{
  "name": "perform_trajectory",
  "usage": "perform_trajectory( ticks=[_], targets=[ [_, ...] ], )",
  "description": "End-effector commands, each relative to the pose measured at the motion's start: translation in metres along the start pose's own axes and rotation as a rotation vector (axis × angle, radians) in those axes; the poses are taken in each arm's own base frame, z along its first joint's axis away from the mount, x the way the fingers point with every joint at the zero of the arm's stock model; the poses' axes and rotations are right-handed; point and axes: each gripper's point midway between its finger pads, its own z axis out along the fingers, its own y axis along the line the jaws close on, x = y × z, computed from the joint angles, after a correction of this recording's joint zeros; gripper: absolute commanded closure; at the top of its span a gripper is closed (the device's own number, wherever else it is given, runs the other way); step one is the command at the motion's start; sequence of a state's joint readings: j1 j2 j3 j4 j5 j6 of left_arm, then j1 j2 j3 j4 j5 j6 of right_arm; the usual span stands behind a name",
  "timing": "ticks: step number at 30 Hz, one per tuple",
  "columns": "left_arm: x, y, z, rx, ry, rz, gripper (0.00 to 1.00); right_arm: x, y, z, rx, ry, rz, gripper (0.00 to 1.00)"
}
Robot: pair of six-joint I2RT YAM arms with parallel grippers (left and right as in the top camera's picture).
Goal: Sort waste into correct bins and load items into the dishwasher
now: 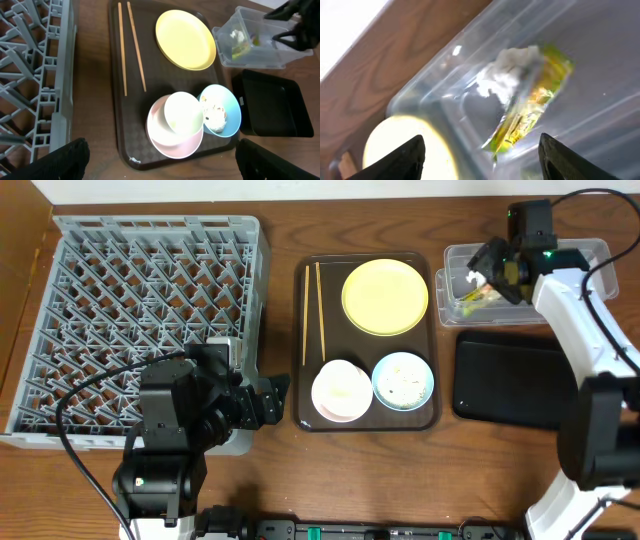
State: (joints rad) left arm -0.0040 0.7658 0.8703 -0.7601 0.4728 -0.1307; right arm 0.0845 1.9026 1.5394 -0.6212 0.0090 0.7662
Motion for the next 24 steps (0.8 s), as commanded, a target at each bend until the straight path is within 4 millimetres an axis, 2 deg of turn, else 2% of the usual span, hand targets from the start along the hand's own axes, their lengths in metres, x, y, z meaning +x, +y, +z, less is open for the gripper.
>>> perform_trajectory(
  ticks=[1, 3, 6, 8, 11, 13, 16, 17, 21, 24],
  targets=[
    [-0.007, -0.007, -0.005, 0.019, -0.017, 0.013, 0.06, -0.01, 0.041, -0.092, -0.177, -0.082, -0.235, 0.39],
    [-0.007, -0.007, -0.005, 0.019, -0.017, 0.013, 0.06, 0.01, 0.051, -0.119, -0.231, -0.049, -0.379, 0.62],
    [-0.007, -0.007, -0.005, 0.019, -0.017, 0.014, 0.06, 0.059, 0.05, -0.136, -0.219, 0.07, -0.525, 0.72],
    [-0.007, -0.007, -0.005, 0.019, -0.017, 0.013, 0.06, 0.098, 0.045, -0.137, -0.186, 0.18, -0.603, 0.8],
    [-0.007, -0.007, -0.005, 0.019, -0.017, 0.014, 0.06, 0.151, 0.034, -0.126, -0.131, 0.327, -0.694, 0.89],
    [-0.007, -0.007, -0.005, 0.019, -0.017, 0.014, 0.06, 0.176, 0.025, -0.115, -0.096, 0.384, -0.733, 0.92],
    [-0.007, -0.007, -0.005, 0.019, -0.017, 0.013, 0.06, 0.197, -0.001, -0.093, 0.027, 0.416, -0.716, 0.99],
    [-0.007, -0.007, -0.005, 0.019, -0.017, 0.013, 0.06, 0.204, -0.017, -0.081, 0.079, 0.432, -0.684, 0.99],
    [-0.007, -0.007, -0.005, 0.019, -0.017, 0.013, 0.06, 0.21, -0.05, -0.067, 0.142, 0.477, -0.636, 0.99],
    [-0.007, -0.007, -0.005, 0.019, -0.017, 0.014, 0.06, 0.206, -0.081, -0.06, 0.22, 0.496, -0.564, 0.99]
  ],
)
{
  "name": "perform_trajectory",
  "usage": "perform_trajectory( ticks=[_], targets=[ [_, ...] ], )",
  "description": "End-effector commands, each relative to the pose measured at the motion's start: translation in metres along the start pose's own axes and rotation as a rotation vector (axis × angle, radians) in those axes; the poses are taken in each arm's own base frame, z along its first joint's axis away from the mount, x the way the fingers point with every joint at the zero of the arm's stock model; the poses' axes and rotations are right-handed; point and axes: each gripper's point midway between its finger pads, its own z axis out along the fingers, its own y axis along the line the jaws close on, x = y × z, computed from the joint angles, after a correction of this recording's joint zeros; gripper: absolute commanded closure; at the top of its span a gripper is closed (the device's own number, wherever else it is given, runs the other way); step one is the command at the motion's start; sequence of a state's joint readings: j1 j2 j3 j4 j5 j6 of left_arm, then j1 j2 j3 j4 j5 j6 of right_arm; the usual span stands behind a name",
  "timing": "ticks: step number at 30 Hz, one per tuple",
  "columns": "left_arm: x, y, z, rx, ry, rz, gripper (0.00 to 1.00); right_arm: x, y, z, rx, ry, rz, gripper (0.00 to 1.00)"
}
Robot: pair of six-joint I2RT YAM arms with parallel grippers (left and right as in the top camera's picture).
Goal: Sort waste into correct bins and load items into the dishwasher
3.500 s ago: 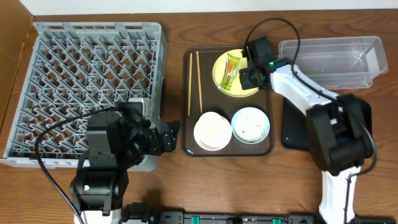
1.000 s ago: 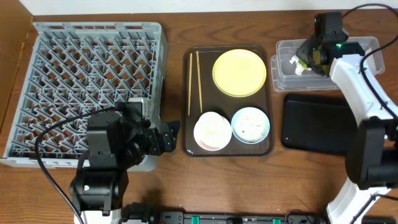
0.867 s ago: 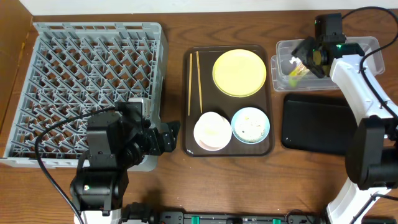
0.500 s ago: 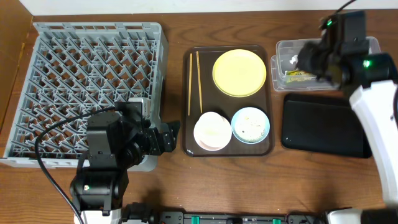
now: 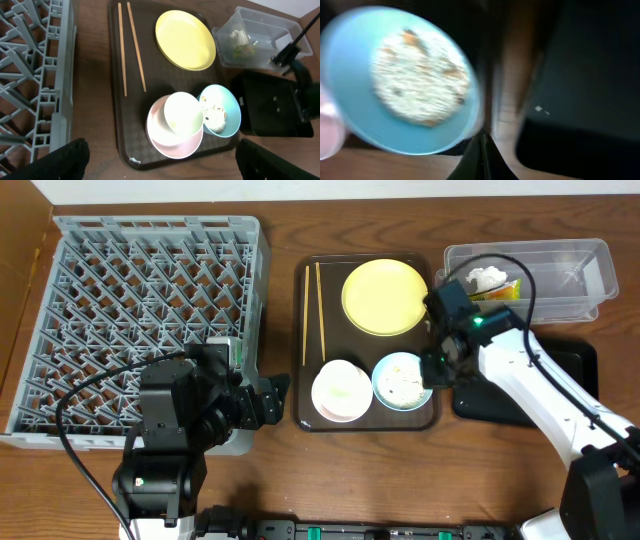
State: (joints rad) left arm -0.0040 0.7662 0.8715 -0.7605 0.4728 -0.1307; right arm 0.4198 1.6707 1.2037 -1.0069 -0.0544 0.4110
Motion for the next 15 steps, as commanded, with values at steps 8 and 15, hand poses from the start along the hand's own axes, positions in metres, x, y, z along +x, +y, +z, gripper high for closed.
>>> perform_trajectory(
  ticks=[8, 15],
  targets=[
    [-0.007, -0.007, -0.005, 0.019, -0.017, 0.013, 0.06, 0.002, -0.13, 0.044, 0.142, -0.042, 0.49, 0.99],
    [-0.007, -0.007, -0.005, 0.019, -0.017, 0.013, 0.06, -0.012, -0.205, 0.042, 0.23, -0.174, 0.71, 0.99]
  ],
)
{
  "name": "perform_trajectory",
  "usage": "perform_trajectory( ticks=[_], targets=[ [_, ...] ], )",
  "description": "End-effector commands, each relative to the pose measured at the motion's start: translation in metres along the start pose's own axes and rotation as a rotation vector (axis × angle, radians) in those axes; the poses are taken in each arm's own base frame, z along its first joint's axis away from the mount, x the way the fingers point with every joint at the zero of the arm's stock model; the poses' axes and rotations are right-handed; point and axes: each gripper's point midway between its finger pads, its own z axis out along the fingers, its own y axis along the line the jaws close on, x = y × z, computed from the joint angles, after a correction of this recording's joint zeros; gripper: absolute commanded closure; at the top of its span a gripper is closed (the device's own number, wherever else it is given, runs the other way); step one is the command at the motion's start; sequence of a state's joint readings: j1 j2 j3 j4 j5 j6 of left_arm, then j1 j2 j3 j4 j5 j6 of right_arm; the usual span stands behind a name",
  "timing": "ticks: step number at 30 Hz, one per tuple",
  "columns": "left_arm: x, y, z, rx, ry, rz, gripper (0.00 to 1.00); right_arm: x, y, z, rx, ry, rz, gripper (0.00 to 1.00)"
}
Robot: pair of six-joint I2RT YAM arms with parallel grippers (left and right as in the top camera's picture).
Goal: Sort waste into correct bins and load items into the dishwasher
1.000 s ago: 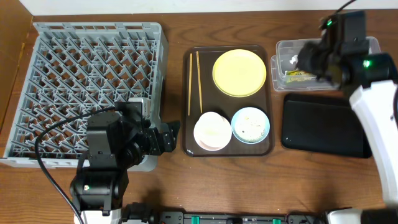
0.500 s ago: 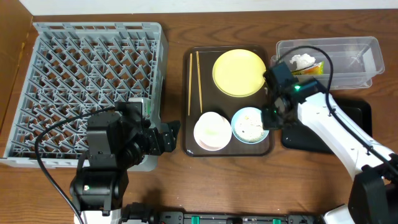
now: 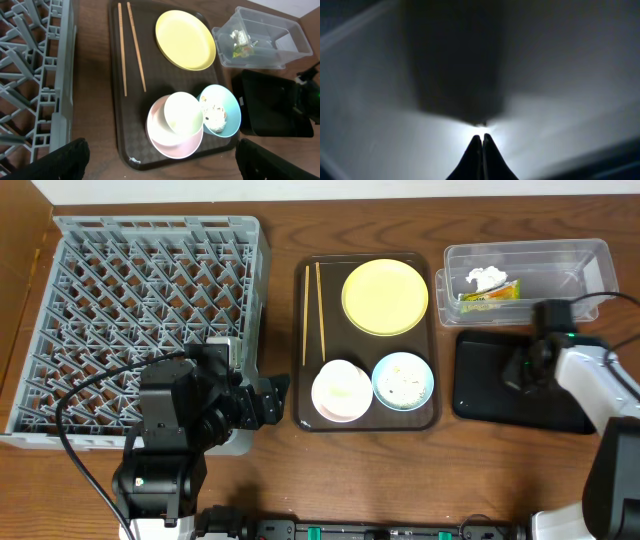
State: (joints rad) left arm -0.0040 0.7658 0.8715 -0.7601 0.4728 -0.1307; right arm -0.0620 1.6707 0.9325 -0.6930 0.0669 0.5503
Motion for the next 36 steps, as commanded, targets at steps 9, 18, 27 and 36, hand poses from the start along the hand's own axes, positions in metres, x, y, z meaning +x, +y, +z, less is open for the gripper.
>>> perform_trajectory(
  ticks=[9, 18, 27, 36],
  targets=[
    [-0.007, -0.007, -0.005, 0.019, -0.016, 0.013, 0.06, -0.084, -0.084, -0.012, 0.228, -0.335, 0.275, 0.99],
    [-0.007, -0.007, -0.005, 0.019, -0.016, 0.013, 0.06, -0.121, -0.101, -0.02, 0.193, -0.46, 0.332, 0.99],
    [-0.007, -0.007, -0.005, 0.019, -0.016, 0.013, 0.06, -0.094, -0.051, -0.005, -0.046, -0.28, 0.196, 0.99],
    [-0.007, -0.007, -0.005, 0.019, -0.016, 0.013, 0.06, -0.089, -0.117, 0.004, 0.287, -0.36, 0.316, 0.99]
  ],
)
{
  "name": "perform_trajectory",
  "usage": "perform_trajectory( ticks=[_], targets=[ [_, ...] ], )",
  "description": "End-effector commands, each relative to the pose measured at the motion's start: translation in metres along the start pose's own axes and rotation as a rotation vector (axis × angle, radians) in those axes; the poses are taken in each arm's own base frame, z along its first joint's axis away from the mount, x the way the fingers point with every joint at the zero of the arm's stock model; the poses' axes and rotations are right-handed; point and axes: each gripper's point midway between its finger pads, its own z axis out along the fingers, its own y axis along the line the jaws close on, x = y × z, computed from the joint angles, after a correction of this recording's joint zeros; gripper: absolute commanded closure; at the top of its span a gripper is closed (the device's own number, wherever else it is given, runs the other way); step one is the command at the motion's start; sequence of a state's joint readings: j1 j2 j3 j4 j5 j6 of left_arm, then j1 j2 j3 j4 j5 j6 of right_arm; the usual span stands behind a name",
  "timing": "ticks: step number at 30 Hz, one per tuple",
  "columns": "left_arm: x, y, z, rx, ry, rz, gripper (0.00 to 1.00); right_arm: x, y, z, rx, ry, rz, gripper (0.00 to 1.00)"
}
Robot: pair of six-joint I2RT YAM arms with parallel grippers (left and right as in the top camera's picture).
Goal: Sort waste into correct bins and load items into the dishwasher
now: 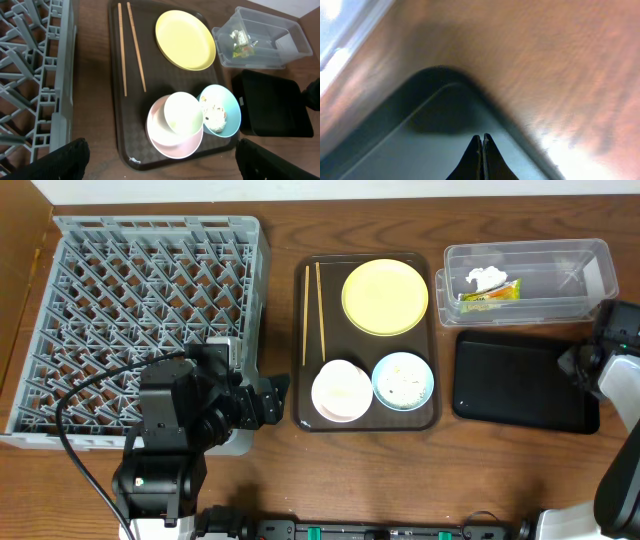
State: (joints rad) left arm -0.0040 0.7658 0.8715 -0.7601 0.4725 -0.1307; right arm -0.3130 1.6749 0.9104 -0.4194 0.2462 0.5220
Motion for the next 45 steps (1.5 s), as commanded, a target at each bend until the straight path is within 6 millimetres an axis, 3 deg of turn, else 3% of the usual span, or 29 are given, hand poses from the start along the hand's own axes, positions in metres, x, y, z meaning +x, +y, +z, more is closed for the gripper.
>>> perform_trajectory(
  ticks=[1, 7, 12, 16, 22, 23, 25, 26, 28, 33, 37, 40, 45],
  targets=[
    [-0.006, -0.007, -0.005, 0.019, -0.016, 0.013, 0.06, -0.007, -0.037, 0.011, 0.199, -0.095, 0.049, 0.99],
    [-0.006, -0.007, -0.005, 0.019, -0.016, 0.013, 0.06, -0.026, -0.038, 0.025, 0.194, -0.159, 0.062, 0.99],
    [-0.006, -0.007, -0.005, 0.019, -0.016, 0.013, 0.06, -0.05, 0.016, 0.021, -0.046, -0.221, -0.17, 0.97],
    [-0.007, -0.007, -0.005, 0.02, -0.016, 0.013, 0.06, -0.047, 0.052, 0.0, -0.227, -0.193, -0.213, 0.99],
    [-0.006, -0.007, -0.005, 0.019, -0.016, 0.013, 0.06, 0.023, 0.116, -0.065, -0.659, 0.079, -0.279, 0.96],
    [-0.006, -0.007, -0.005, 0.019, -0.016, 0.012, 0.05, 0.044, 0.128, -0.081, -0.732, 0.147, -0.311, 0.9],
    [-0.006, -0.007, -0.005, 0.019, -0.016, 0.012, 0.06, 0.071, 0.134, -0.095, -0.758, 0.227, -0.356, 0.84],
    [-0.007, -0.007, -0.005, 0.02, -0.016, 0.013, 0.06, 0.095, 0.136, -0.1, -0.735, 0.276, -0.425, 0.77],
    [-0.006, -0.007, -0.005, 0.019, -0.016, 0.013, 0.06, 0.115, 0.132, -0.099, -0.665, 0.307, -0.484, 0.63],
    [-0.006, -0.007, -0.005, 0.019, -0.016, 0.013, 0.06, 0.138, 0.13, -0.095, -0.501, 0.256, -0.632, 0.57],
    [-0.006, -0.007, -0.005, 0.019, -0.016, 0.013, 0.06, 0.142, 0.127, -0.091, -0.366, 0.175, -0.665, 0.65],
    [-0.006, -0.007, -0.005, 0.019, -0.016, 0.013, 0.06, 0.141, 0.124, -0.086, -0.279, 0.116, -0.645, 0.79],
    [-0.006, -0.007, -0.005, 0.019, -0.016, 0.013, 0.06, 0.153, 0.119, -0.072, -0.223, 0.14, -0.612, 0.83]
  ],
)
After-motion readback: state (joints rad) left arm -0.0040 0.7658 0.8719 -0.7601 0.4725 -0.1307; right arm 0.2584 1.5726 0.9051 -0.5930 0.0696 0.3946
